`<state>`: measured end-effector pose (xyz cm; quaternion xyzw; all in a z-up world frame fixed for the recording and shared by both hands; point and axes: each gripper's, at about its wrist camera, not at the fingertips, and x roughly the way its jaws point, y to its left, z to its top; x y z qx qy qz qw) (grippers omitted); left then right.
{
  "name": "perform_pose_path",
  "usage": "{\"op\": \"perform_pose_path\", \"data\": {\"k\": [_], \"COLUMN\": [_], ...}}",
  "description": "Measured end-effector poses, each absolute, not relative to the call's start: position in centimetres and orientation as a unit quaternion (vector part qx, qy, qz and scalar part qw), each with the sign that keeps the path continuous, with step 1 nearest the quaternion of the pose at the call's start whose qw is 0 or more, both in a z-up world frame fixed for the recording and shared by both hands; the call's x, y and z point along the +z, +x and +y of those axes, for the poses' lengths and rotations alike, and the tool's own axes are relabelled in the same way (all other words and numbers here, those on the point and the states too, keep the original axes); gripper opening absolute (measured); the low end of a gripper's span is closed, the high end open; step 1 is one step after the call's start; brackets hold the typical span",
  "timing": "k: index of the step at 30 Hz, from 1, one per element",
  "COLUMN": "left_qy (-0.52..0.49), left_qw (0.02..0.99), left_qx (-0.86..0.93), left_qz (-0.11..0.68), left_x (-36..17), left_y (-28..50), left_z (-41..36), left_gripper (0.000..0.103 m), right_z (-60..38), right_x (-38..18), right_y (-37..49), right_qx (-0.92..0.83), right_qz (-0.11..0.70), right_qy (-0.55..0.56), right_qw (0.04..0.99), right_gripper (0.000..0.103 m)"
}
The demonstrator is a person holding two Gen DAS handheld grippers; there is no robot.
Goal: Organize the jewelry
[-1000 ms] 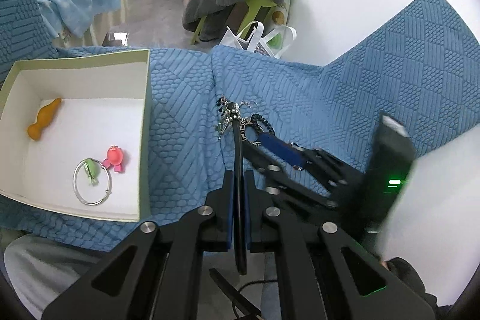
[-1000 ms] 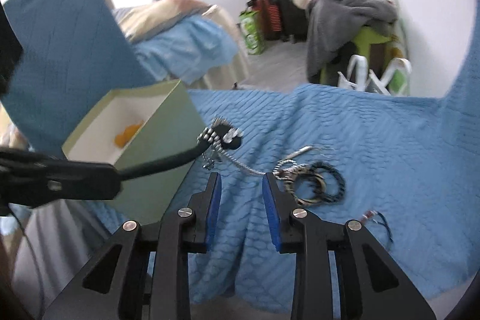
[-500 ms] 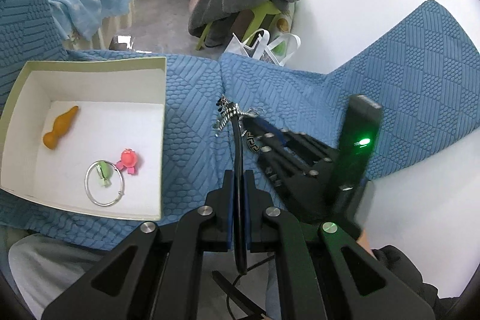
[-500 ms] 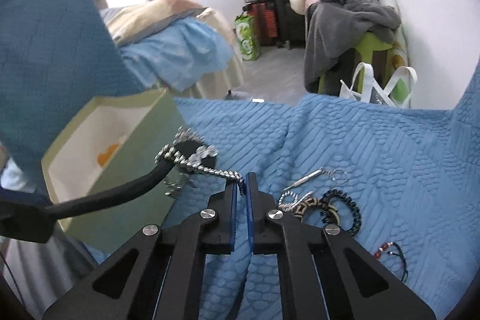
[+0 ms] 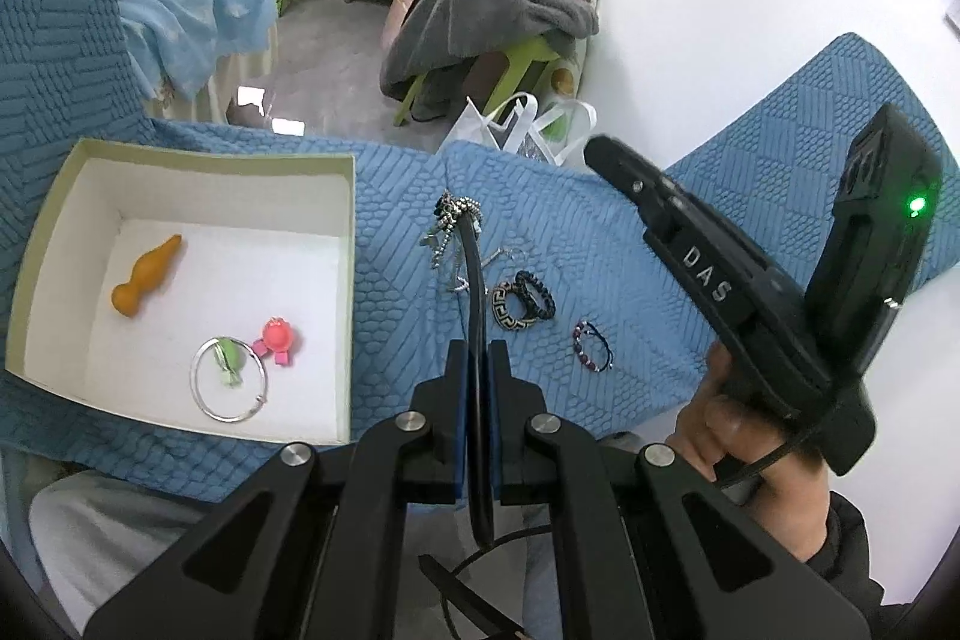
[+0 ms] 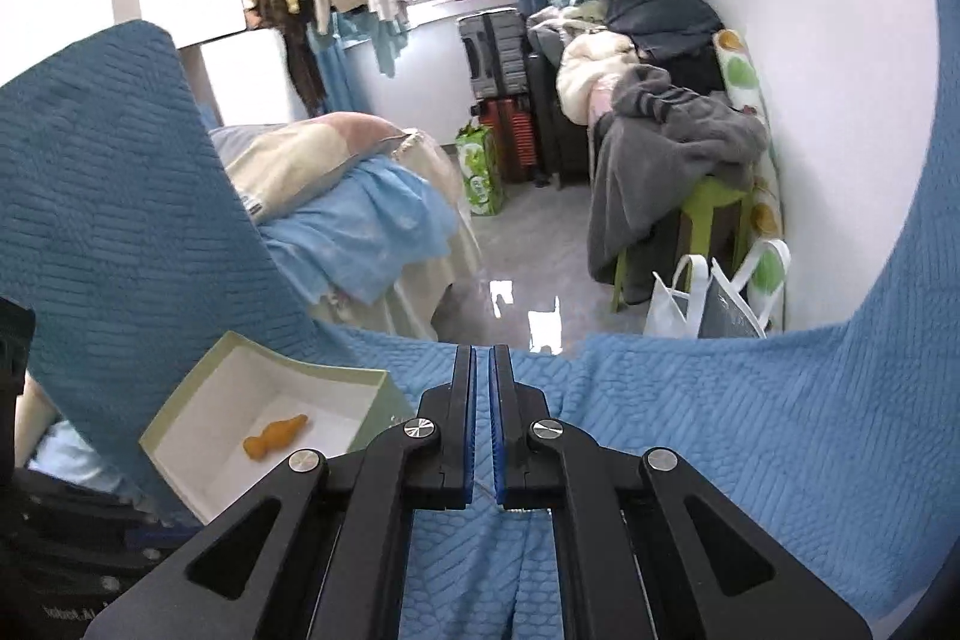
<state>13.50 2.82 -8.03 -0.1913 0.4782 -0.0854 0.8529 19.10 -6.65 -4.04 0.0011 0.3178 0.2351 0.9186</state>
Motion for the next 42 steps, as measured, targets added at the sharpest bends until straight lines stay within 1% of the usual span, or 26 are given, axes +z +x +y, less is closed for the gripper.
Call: {"op": "perform_pose_path", "data": {"k": [5,6,9,16,24,26,27,29,34,38,42], "left_qy": [-0.186,-0.184,-0.179,-0.180,-0.180,-0.181,-0.181,-0.181,-0.179,-0.191,-0.180], "left_qw": [0.861,0.863,0.868,0.876,0.883,0.884,0.885,0.886,0.886,0.880,0.880], "left_qx": [-0.085,-0.085,-0.085,-0.082,-0.074,-0.072,-0.070,-0.065,-0.051,-0.047,-0.023], "left_qz": [0.465,0.463,0.455,0.439,0.426,0.424,0.424,0.422,0.424,0.433,0.439], "left_x": [-6.4,-6.0,-5.1,-3.3,-2.0,-1.9,-2.0,-2.1,-2.8,-4.1,-5.1], "left_y": [13.0,12.9,12.5,11.3,9.8,9.5,9.5,9.3,9.0,9.2,9.3], "left_z": [3.9,4.1,4.6,6.2,8.3,8.9,8.9,9.5,11.0,12.1,13.0], "left_gripper": [0.005,0.005,0.005,0.005,0.005,0.005,0.005,0.005,0.005,0.005,0.005], "right_z": [-5.7,-5.4,-4.5,-1.3,1.8,2.4,2.5,2.7,2.7,3.5,4.0], "right_x": [-5.6,-5.9,-7.1,-9.1,-9.1,-8.8,-8.6,-8.0,-5.7,-3.2,-0.8], "right_y": [18.6,18.4,17.9,17.9,18.5,18.8,18.9,19.1,19.2,18.8,18.2], "right_qx": [0.265,0.269,0.281,0.303,0.313,0.309,0.306,0.304,0.299,0.309,0.311], "right_qz": [0.340,0.342,0.346,0.348,0.335,0.332,0.331,0.330,0.320,0.306,0.288], "right_qy": [-0.005,-0.008,-0.004,-0.013,-0.004,-0.003,-0.004,0.003,0.019,0.020,0.029], "right_qw": [0.902,0.900,0.895,0.887,0.889,0.891,0.892,0.893,0.899,0.900,0.905], "right_gripper": [0.004,0.006,0.025,0.025,0.025,0.016,0.008,0.005,0.003,0.002,0.002]}}
